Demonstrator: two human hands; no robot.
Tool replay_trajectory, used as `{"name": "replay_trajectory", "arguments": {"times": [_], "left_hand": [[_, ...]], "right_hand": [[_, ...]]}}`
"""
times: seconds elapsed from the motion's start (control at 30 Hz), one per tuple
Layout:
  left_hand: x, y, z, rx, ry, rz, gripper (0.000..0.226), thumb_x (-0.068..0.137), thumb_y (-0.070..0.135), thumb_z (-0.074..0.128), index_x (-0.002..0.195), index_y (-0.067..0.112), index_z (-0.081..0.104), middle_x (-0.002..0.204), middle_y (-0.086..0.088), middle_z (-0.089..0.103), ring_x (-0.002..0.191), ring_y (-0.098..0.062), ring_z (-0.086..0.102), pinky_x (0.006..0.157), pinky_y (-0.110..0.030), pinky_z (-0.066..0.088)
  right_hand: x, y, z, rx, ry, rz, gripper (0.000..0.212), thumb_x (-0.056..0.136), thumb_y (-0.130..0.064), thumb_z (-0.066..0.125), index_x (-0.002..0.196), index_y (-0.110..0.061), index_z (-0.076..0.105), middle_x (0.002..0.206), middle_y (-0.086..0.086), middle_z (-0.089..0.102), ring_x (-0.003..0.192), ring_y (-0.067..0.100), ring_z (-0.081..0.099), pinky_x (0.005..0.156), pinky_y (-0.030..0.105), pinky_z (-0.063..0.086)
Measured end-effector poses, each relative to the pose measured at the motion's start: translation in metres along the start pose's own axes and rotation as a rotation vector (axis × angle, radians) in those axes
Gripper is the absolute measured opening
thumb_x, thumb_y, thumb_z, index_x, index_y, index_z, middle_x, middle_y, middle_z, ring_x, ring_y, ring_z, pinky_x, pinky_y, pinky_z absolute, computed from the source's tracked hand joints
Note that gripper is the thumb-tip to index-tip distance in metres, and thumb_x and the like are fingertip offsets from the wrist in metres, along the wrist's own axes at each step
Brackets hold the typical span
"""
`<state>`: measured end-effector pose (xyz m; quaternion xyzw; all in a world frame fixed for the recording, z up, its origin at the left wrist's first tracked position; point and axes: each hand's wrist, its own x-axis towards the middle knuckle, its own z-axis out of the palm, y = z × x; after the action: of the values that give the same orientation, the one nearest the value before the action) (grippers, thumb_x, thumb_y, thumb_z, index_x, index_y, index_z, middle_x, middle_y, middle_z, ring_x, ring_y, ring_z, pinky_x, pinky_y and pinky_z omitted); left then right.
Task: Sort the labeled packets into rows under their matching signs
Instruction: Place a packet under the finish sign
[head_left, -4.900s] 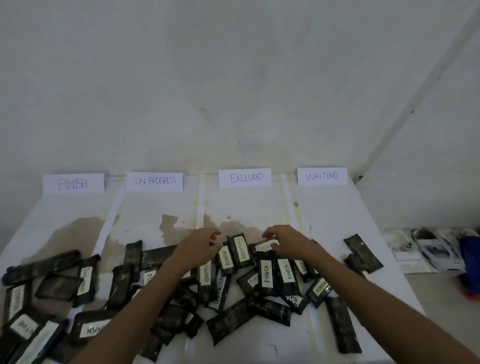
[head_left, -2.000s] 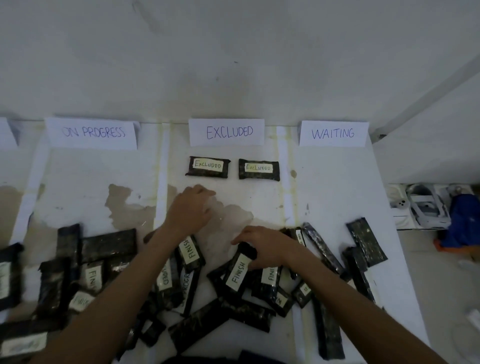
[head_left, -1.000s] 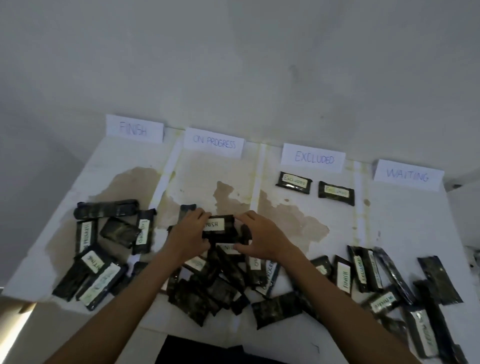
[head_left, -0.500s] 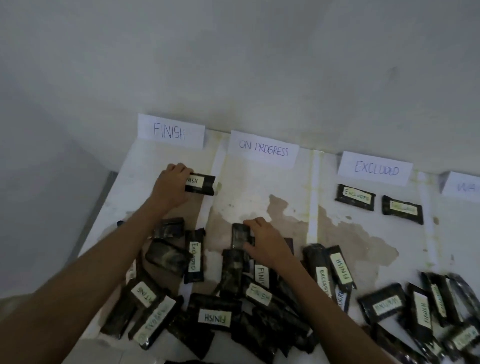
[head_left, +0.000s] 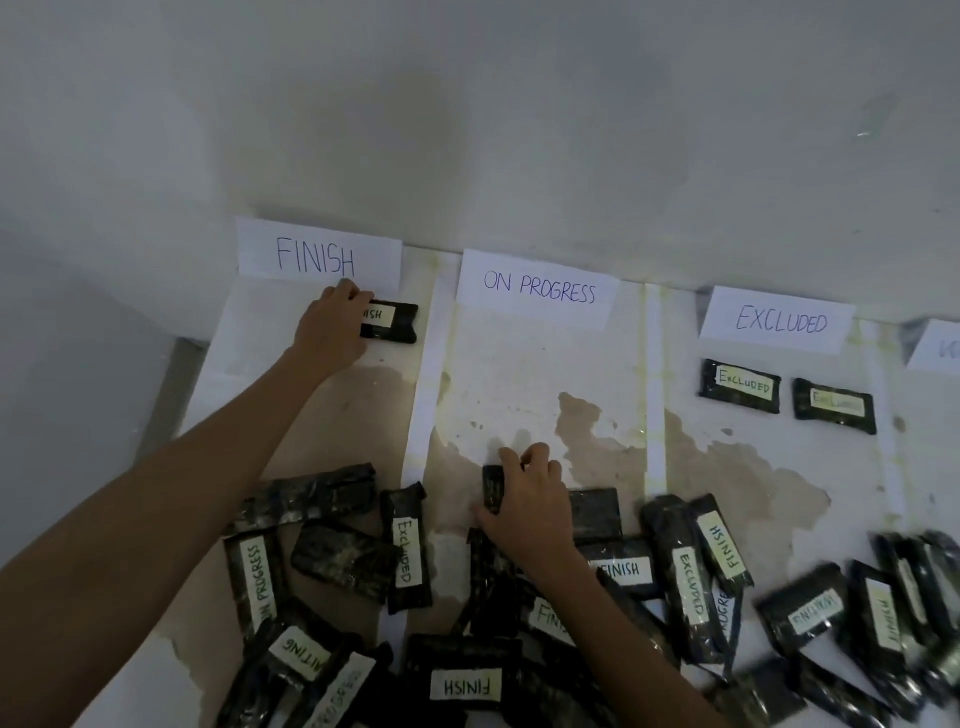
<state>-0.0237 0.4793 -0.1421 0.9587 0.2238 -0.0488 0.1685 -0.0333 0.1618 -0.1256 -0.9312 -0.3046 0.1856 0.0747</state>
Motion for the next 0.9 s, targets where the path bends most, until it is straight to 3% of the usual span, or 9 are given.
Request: {"name": "replay_trajectory", "arguments": {"times": [0.13,0.3,0.4,0.5,0.53,0.73,0.9], "left_hand": [[-0.010,0.008,-0.003,-0.051,0.044,0.003,0.071,0.070,-0.002,0.065,0.136,0.003,0.039,0.137,-0.023,0.040,0.125,-0.040,0.036,0.101,-0.051,0.033],[-0.055,0.060,-0.012,-0.353,0.039,-0.013,0.053,0.080,0.008,0.060,0.132,0.010,0.047,0.135,-0.012,0.044,0.127,-0.029,0.037,0.105,-0.040,0.032],[-0.101,0.096,-0.012,-0.519,-0.050,-0.035,0.043,0.083,0.013,0.059,0.125,0.019,0.052,0.127,-0.001,0.049,0.114,-0.017,0.046,0.100,-0.035,0.038],[-0.145,0.125,-0.005,-0.687,-0.171,-0.047,0.039,0.085,0.016,0.061,0.123,0.022,0.054,0.122,0.002,0.054,0.107,-0.010,0.050,0.090,-0.027,0.042],[-0.156,0.133,0.000,-0.715,-0.204,-0.059,0.039,0.085,0.016,0.061,0.123,0.023,0.054,0.122,0.002,0.055,0.106,-0.010,0.051,0.089,-0.026,0.042],[-0.192,0.165,0.018,-0.760,-0.325,-0.106,0.045,0.085,0.015,0.062,0.129,0.013,0.049,0.126,-0.005,0.055,0.102,-0.010,0.050,0.084,-0.023,0.041],[-0.196,0.176,0.020,-0.746,-0.299,-0.114,0.052,0.084,0.019,0.064,0.132,0.017,0.044,0.116,0.000,0.057,0.096,-0.010,0.052,0.077,-0.021,0.042]], "right_hand": [[-0.001,-0.008,-0.002,0.013,-0.129,0.094,0.052,0.083,-0.036,0.060,0.124,-0.011,0.041,0.120,0.014,0.039,0.099,0.028,0.046,0.078,0.030,0.044],[-0.001,-0.010,-0.016,0.200,-0.118,0.144,0.056,0.080,-0.036,0.064,0.125,-0.010,0.041,0.118,0.013,0.041,0.103,0.030,0.047,0.082,0.033,0.045],[0.000,0.002,-0.037,0.541,-0.104,0.253,0.058,0.080,-0.023,0.068,0.131,-0.013,0.043,0.121,0.011,0.049,0.102,0.025,0.053,0.084,0.032,0.048],[-0.005,0.017,-0.056,0.867,-0.048,0.369,0.047,0.084,-0.001,0.057,0.128,-0.014,0.050,0.115,0.010,0.060,0.073,0.019,0.059,0.061,0.028,0.051],[-0.007,0.021,-0.060,0.958,-0.044,0.406,0.044,0.085,0.002,0.055,0.127,-0.013,0.052,0.113,0.010,0.061,0.073,0.020,0.060,0.061,0.030,0.052],[-0.014,0.030,-0.057,1.249,-0.038,0.520,0.042,0.085,0.009,0.054,0.122,-0.009,0.055,0.112,0.015,0.065,0.099,0.030,0.066,0.082,0.048,0.057],[-0.020,0.026,-0.056,1.296,-0.039,0.533,0.039,0.085,0.005,0.055,0.119,-0.013,0.054,0.108,0.014,0.066,0.097,0.028,0.066,0.084,0.048,0.056]]}}
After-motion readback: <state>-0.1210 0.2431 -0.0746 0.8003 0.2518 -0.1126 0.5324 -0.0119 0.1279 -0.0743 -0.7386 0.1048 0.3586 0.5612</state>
